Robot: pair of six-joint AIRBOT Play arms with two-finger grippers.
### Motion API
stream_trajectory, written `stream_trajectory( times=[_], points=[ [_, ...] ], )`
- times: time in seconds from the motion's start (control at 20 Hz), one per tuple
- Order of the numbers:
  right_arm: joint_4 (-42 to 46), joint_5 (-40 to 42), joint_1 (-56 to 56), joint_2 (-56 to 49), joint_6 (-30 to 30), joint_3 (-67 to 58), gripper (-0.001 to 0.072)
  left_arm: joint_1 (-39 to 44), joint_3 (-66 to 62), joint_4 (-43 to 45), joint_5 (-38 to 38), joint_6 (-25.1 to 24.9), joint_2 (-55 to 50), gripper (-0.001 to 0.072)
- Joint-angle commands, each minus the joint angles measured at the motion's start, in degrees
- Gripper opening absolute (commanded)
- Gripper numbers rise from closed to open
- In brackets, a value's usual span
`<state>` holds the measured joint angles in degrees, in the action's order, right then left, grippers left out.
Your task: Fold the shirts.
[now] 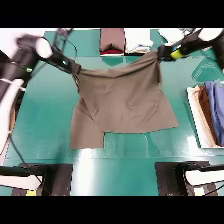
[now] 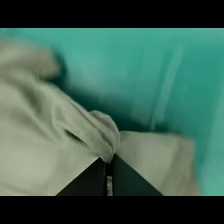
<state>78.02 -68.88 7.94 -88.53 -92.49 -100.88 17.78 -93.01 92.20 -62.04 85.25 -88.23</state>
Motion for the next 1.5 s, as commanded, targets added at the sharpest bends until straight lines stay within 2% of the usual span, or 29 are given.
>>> stream_trajectory(
  times=[0.0, 0.05, 0.1, 0.15, 0.2, 0.4, 0.55, 0.7, 0.85, 0.9, 0.95, 1.0, 1.2, 1.45],
  points=[
    [-0.4, 1.2, 1.4, -6.5, 0.2, 0.4, 0.0018, 0.0, 1.3, 2.2, 2.1, 2.0, -7.2, 0.003],
    [-0.5, 0.2, 1.4, -7.2, 0.2, -0.4, 0.0027, 0.0, 1.3, 2.2, 1.9, 2.0, -7.3, 0.0032],
    [-0.3, -0.3, 1.4, -7.3, 0.2, -1.2, 0.0161, 0.0, 1.2, 2.3, 1.6, 1.7, -6.8, 0.0123],
    [-0.4, -0.6, 0.9, -7.3, 0.2, -2.5, 0.0335, -0.3, 1.2, 2.3, 0.8, 1.7, -6.1, 0.0395],
    [-0.4, -1.9, 0.2, -7.3, 0.2, -4.5, 0.0345, -1.0, 1.2, 1.9, -0.7, 1.7, -5.0, 0.0464],
    [0.2, -14.2, -3.7, -3.8, 3.3, -8.5, 0.0344, -6.8, 1.7, -1.9, -12.9, 1.9, 2.4, 0.0464],
    [0.2, -17.3, -8.1, 3.8, 4.3, 2.6, 0.0344, -9.1, 12.0, -4.9, -14.5, 2.0, 10.6, 0.0464],
    [0.2, -16.0, -13.6, 12.1, 4.3, 18.5, 0.0344, -9.0, 26.2, -8.3, -11.6, 4.3, 17.9, 0.0465],
    [0.2, -12.9, -19.7, 18.8, 4.3, 33.9, 0.0345, -9.0, 35.4, -12.9, -7.9, 4.3, 20.8, 0.0464],
    [0.2, -12.0, -21.6, 20.5, 4.3, 38.4, 0.0359, -9.0, 36.5, -13.7, -7.6, 4.4, 20.7, 0.0464],
    [0.2, -11.4, -23.2, 21.7, 4.3, 42.0, 0.0463, -9.0, 37.1, -14.0, -7.3, 4.4, 20.7, 0.0465],
    [0.2, -10.8, -24.8, 22.7, 4.3, 45.4, 0.049, -9.0, 37.2, -14.1, -6.8, 4.4, 20.7, 0.0464],
    [0.1, -8.3, -27.4, 23.1, 4.3, 53.9, 0.049, -9.0, 37.1, -14.2, -4.8, 4.3, 20.7, 0.0464],
    [0.2, -5.4, -25.4, 23.0, 4.3, 59.0, 0.0488, -9.0, 37.1, -14.3, -4.9, 4.3, 20.7, 0.0465]
  ],
)
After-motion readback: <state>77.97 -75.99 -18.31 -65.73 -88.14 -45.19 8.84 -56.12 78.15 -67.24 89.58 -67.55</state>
